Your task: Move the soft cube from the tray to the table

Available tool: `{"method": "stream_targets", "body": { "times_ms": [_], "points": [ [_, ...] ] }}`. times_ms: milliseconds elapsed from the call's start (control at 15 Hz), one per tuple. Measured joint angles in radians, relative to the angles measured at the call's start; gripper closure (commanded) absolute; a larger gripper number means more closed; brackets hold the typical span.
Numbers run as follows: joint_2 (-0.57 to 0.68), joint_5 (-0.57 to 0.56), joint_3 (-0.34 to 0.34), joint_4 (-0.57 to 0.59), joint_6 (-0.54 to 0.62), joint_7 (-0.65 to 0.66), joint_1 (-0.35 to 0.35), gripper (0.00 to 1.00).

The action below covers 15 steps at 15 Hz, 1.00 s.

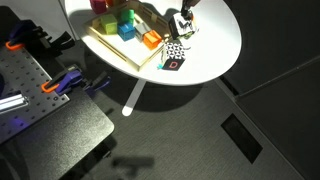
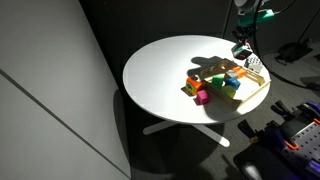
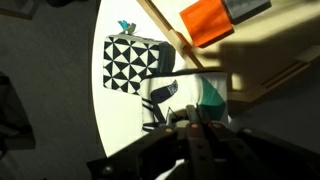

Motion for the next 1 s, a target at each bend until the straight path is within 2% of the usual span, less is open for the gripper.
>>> {"method": "stream_targets", "body": {
  "times_ms": [400, 467, 600, 1000],
  "points": [
    [0.012, 0.0, -0.024, -0.006, 0.001, 0.035, -0.016, 0.97],
    [0.015, 0.0, -0.026, -0.007, 0.001, 0.038, -0.018, 0.74],
    [0.025, 0.0, -0.03, -0.007, 0.001, 0.043, -0.019, 0.67],
    [0.046, 0.0, -0.031, -0.007, 0.001, 0.047, -0.019, 0.18]
  ]
}}
